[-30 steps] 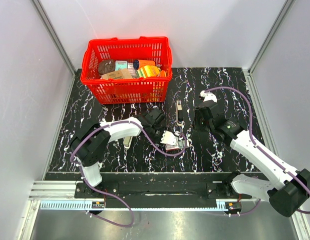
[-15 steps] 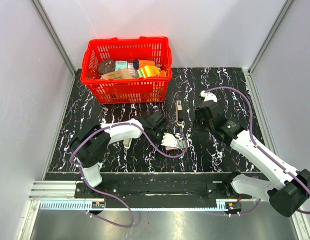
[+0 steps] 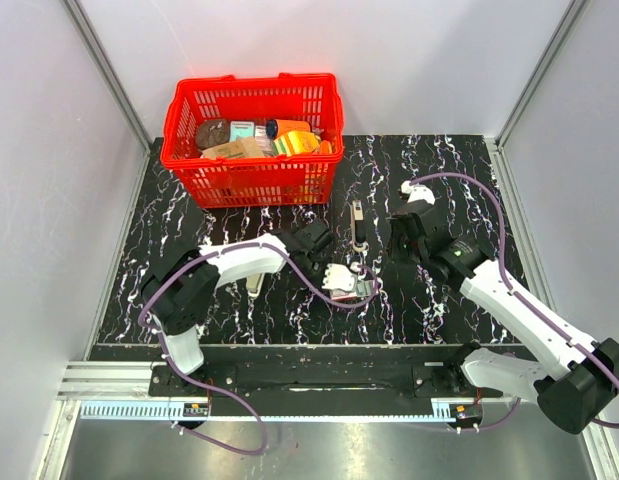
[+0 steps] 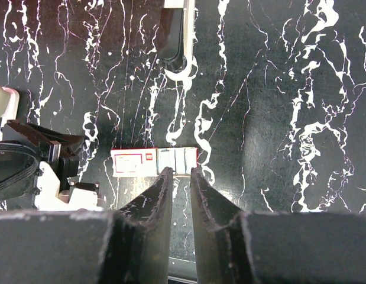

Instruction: Unload the staples from the stapler

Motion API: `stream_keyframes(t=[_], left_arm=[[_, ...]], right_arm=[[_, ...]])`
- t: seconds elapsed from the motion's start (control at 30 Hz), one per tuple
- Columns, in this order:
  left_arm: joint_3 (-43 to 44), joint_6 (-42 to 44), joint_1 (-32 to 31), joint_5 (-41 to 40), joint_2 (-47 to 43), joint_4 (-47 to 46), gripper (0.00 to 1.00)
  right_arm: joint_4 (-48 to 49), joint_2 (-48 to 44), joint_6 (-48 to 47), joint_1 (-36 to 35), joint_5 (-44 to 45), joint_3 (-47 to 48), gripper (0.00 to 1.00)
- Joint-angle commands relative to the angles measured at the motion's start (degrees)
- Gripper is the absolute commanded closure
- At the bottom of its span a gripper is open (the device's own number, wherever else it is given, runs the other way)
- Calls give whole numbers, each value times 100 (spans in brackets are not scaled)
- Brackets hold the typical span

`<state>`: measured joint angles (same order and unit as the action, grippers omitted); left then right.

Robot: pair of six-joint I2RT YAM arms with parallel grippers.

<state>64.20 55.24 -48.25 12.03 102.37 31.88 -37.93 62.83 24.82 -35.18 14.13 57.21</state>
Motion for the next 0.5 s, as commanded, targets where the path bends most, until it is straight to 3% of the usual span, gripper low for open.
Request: stream_keyframes(t=[0.0, 0.2, 0.4, 0.47], left_arm=[[934, -698, 166, 614, -454, 704, 100], [2095, -1927, 772, 1906, -867, 829, 100], [2141, -3965, 1510, 3225, -1455, -443, 100], [2402, -4599, 1721, 3777, -1501, -490, 100]], right_arm=[[-12, -183, -91, 37, 186, 396, 77], [-57, -402, -74, 46, 125, 747, 76], [425, -780, 14, 46, -444, 845, 75], [829, -991, 137, 46, -840, 792, 70]])
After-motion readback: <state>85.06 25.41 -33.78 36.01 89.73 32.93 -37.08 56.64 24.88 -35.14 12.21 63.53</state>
